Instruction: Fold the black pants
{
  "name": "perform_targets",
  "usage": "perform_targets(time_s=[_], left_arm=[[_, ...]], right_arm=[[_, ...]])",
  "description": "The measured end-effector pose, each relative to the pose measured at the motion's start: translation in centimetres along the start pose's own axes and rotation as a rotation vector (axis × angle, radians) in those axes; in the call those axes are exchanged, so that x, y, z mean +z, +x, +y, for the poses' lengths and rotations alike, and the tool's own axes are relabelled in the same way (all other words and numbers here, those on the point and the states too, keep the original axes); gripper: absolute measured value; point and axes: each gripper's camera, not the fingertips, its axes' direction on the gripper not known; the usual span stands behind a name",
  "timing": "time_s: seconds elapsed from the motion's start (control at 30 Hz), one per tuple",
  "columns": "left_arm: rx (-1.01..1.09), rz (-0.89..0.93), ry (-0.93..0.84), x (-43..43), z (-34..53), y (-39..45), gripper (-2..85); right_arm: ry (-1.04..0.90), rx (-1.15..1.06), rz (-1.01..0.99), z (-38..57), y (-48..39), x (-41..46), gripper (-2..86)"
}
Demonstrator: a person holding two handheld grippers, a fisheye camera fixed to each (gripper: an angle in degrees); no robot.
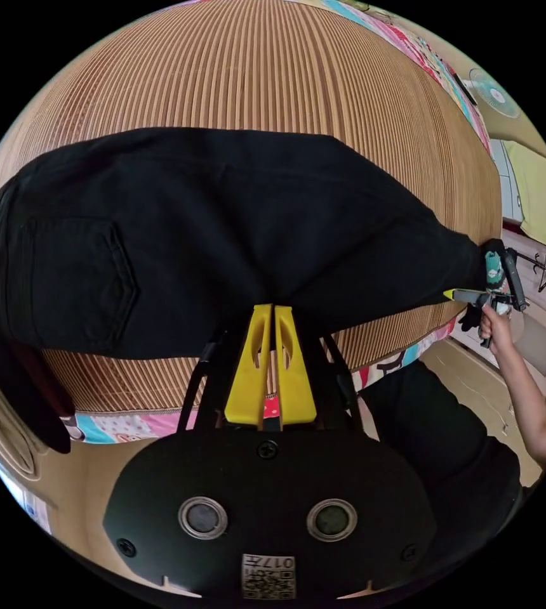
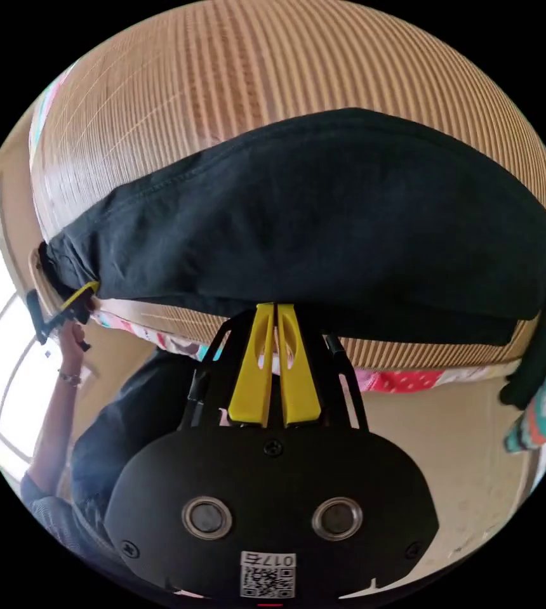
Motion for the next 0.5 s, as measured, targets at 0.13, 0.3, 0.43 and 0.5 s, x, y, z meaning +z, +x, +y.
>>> perform_targets(time_s=[0.13, 0.3, 0.43, 0.5], left_arm=[[-0.099, 0.159, 0.067, -0.5, 2.5, -2.5, -1.0], [-0.25, 0.264, 0.105, -0.4, 5.0, -5.7, -1.0], [-0.311, 0.26, 0.059, 0.5, 6.1, -7.7, -0.9], [-0.322, 0.252, 0.03, 0.8, 6.2, -8.4, -0.9]], right_arm=[[0.313, 0.365, -0.498, 7.0, 9.2, -0.1, 1.4], [0.711, 0.744, -0.943, 14.3, 17.1, 3.0, 6.3], [0.772, 0.697, -0.992, 13.6, 18.6, 3.6, 9.8], [0.694, 0.722, -0.945, 12.7, 18.6, 3.7, 5.1]])
